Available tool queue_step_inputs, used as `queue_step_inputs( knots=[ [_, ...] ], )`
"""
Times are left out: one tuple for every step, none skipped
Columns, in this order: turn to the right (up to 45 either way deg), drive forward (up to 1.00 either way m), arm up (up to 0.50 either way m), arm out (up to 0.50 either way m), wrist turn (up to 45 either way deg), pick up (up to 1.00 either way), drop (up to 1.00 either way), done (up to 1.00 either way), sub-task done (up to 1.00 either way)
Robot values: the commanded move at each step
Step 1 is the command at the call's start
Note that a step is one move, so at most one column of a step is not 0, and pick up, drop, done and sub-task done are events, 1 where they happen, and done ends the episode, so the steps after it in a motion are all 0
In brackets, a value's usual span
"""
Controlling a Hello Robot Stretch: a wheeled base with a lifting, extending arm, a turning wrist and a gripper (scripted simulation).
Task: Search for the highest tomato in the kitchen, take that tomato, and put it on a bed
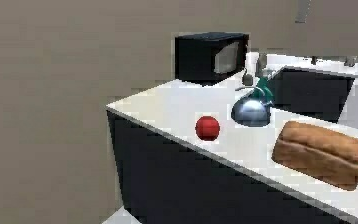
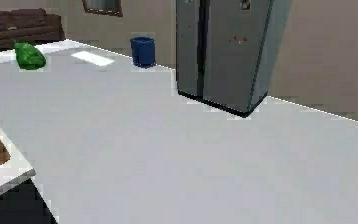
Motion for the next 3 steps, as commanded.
queue_step_inputs(
  knots=[
    [-45.0, 0.00, 0.00, 0.00, 0.0, 0.00, 0.00, 0.00, 0.00],
    [-33.0, 0.00, 0.00, 0.00, 0.0, 0.00, 0.00, 0.00, 0.00],
    [0.0, 0.00, 0.50, 0.00, 0.0, 0.00, 0.00, 0.00, 0.00]
  ],
)
